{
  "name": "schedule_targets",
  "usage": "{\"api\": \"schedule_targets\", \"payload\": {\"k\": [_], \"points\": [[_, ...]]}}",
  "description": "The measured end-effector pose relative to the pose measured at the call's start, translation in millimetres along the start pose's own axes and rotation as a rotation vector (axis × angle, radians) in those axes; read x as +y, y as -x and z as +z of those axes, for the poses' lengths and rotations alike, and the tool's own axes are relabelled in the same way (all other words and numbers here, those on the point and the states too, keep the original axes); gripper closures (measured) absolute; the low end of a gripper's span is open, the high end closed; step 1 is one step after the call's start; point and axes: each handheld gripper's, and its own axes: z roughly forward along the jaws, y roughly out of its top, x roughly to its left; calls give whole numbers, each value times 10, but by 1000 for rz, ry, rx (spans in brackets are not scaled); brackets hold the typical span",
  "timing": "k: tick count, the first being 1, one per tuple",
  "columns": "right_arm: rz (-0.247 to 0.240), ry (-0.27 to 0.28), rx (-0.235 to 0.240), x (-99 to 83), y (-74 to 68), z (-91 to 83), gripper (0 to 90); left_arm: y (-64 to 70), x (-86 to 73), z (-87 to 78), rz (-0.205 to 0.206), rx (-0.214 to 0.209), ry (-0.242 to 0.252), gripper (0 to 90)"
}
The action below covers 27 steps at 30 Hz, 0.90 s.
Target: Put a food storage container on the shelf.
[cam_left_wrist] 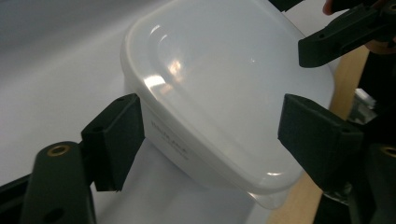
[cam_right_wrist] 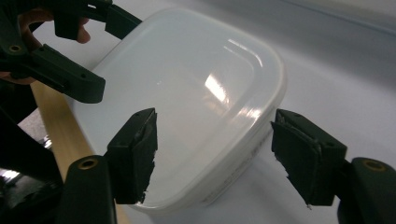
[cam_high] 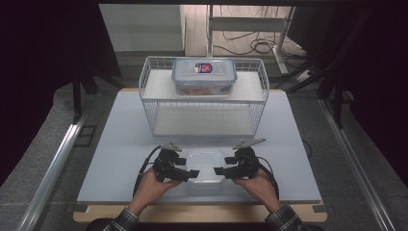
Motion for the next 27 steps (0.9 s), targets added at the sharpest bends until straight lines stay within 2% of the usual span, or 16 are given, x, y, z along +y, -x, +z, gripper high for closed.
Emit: {"api": "schedule_targets", "payload": {"k": [1, 3, 4, 7, 9, 10, 13, 15, 16, 17, 18, 20, 22, 24, 27], "points": [[24, -18, 20, 0, -5, -8, 337, -4, -12, -3, -7, -10, 0, 246], [45, -31, 29, -17, -14, -34, 367, 8, -51, -24, -44, -30, -3, 277], [53, -35, 33, -29, -21, -52, 391, 21, -70, -38, -44, -30, 0, 293], [83, -32, 36, -63, -28, -125, 518, 78, -104, -111, -44, -4, 20, 402], [115, -18, 36, -100, -26, -178, 570, 105, -119, -152, -43, 11, 35, 525], [125, -11, 39, -113, -28, -192, 586, 107, -124, -166, -55, 10, 39, 551], [126, 33, 18, -150, -66, -256, 667, 113, -144, -206, -88, 30, 96, 664], [127, 54, 15, -146, -75, -302, 778, 121, -134, -235, -82, 68, 121, 756], [116, 64, -6, -147, -84, -313, 786, 144, -130, -219, -55, 99, 119, 776], [99, 66, -30, -152, -98, -294, 786, 157, -129, -210, -52, 120, 124, 778], [105, 77, -36, -155, -106, -287, 786, 160, -128, -204, -58, 127, 130, 778], [106, 89, -45, -149, -104, -276, 785, 145, -137, -200, -72, 118, 144, 780], [126, 109, -46, -158, -94, -262, 779, 136, -145, -200, -86, 108, 154, 783], [133, 128, -65, -171, -94, -247, 769, 142, -148, -204, -94, 94, 164, 789], [138, 148, -80, -183, -101, -230, 769, 142, -158, -202, -104, 98, 164, 791]]}}
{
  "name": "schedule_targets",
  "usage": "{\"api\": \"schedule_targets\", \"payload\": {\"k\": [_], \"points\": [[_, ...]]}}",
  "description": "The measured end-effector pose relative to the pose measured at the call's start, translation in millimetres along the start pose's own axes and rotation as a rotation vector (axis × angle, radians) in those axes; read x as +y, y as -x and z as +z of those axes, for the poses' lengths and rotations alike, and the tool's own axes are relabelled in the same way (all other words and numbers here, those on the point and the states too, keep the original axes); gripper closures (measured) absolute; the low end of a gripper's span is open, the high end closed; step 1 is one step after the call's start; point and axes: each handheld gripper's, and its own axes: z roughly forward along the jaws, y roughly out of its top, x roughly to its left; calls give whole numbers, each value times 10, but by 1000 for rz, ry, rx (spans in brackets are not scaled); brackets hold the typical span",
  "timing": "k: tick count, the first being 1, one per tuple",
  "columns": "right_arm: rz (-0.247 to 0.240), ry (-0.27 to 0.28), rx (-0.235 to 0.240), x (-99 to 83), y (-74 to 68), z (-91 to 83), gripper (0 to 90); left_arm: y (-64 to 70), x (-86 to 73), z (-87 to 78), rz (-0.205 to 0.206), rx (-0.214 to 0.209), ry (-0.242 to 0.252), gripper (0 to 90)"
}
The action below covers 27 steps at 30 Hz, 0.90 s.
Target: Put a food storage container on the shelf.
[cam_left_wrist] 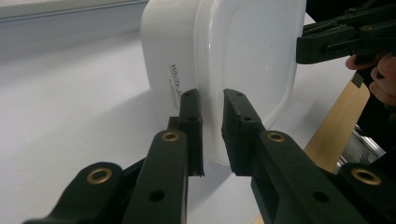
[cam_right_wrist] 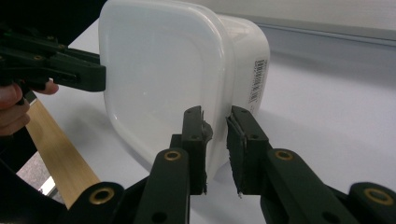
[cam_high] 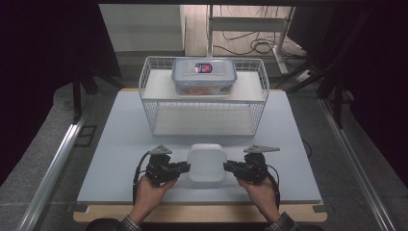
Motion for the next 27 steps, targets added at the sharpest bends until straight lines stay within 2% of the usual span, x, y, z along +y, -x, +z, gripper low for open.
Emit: {"api": "schedule_targets", "payload": {"k": [5, 16, 27], "points": [[-15, 19, -20, -2, -27, 6, 773, 12, 10, 0, 10, 12, 8, 793], [-46, 72, -15, 132, -66, -97, 775, 41, 157, -107, 48, 8, 43, 794], [-98, 129, -26, 407, -155, -204, 775, 88, 417, -290, 89, 33, 89, 794]]}}
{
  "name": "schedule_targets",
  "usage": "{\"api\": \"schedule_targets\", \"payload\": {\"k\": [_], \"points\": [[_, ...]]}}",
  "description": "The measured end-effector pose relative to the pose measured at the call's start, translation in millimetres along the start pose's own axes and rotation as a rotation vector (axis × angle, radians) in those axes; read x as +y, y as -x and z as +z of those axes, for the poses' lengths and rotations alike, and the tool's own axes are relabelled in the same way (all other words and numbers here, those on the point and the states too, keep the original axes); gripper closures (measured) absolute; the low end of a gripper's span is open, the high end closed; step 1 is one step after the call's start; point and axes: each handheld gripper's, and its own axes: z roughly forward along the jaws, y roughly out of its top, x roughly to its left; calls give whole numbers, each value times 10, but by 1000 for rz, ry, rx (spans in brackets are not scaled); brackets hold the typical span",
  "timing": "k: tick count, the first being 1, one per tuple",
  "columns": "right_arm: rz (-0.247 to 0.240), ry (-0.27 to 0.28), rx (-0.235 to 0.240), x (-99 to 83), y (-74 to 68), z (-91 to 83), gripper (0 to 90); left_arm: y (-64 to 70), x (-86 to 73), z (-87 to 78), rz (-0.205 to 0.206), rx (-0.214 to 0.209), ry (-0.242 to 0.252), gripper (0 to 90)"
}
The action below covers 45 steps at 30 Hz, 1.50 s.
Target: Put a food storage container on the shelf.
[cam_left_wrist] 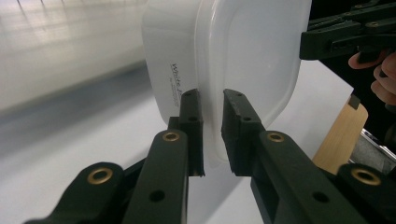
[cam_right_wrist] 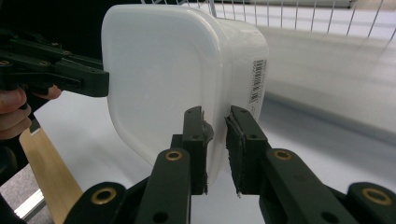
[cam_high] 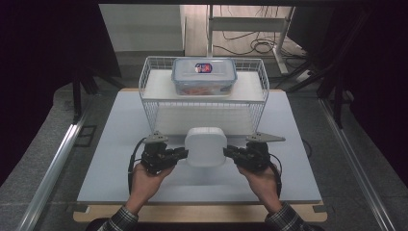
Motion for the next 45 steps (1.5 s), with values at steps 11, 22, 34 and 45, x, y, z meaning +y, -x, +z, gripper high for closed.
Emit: {"api": "schedule_targets", "payload": {"k": [11, 22, 34, 45], "points": [[-30, 43, 8, 254, -60, -49, 775, 8, 214, -169, 30, 18, 42, 793], [-59, 90, 4, 522, -72, -141, 776, 16, 458, -247, 51, 20, 74, 793], [-67, 134, 0, 777, -62, -221, 776, 73, 751, -351, 95, 48, 107, 792], [-98, 174, -21, 1037, -106, -292, 774, 100, 984, -462, 124, 64, 150, 792]]}}
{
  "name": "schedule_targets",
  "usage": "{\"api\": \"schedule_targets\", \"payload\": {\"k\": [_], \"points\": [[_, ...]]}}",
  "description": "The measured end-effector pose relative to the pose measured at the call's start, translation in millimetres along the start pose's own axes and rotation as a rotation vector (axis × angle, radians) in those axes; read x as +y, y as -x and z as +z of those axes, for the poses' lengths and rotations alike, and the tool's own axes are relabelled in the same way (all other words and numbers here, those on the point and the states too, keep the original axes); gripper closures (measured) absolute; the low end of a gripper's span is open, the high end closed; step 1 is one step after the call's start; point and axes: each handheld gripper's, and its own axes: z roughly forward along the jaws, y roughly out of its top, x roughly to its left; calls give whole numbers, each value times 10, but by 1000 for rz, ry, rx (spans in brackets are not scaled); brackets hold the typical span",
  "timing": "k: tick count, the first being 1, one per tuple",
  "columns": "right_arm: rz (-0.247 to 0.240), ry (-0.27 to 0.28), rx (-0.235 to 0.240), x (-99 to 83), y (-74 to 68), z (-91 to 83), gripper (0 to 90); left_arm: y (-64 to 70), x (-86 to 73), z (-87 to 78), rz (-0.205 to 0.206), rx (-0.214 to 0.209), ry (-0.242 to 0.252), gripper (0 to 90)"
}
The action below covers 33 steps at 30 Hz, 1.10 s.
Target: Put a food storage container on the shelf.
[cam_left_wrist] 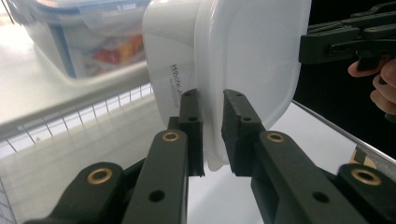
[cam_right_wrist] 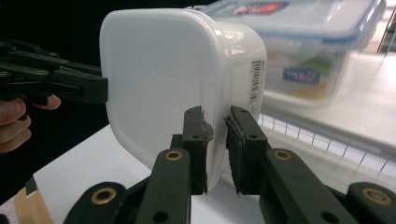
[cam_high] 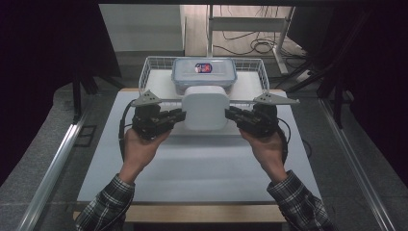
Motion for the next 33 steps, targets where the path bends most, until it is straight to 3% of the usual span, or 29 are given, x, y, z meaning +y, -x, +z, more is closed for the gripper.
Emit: {"api": "schedule_targets", "payload": {"k": [16, 33], "points": [[-21, 42, -15, 420, -25, -23, 773, -72, 373, -112, 9, -13, 46, 793], [-12, 76, -40, 850, 84, 12, 768, -196, 800, -105, 17, -26, 65, 797]]}}
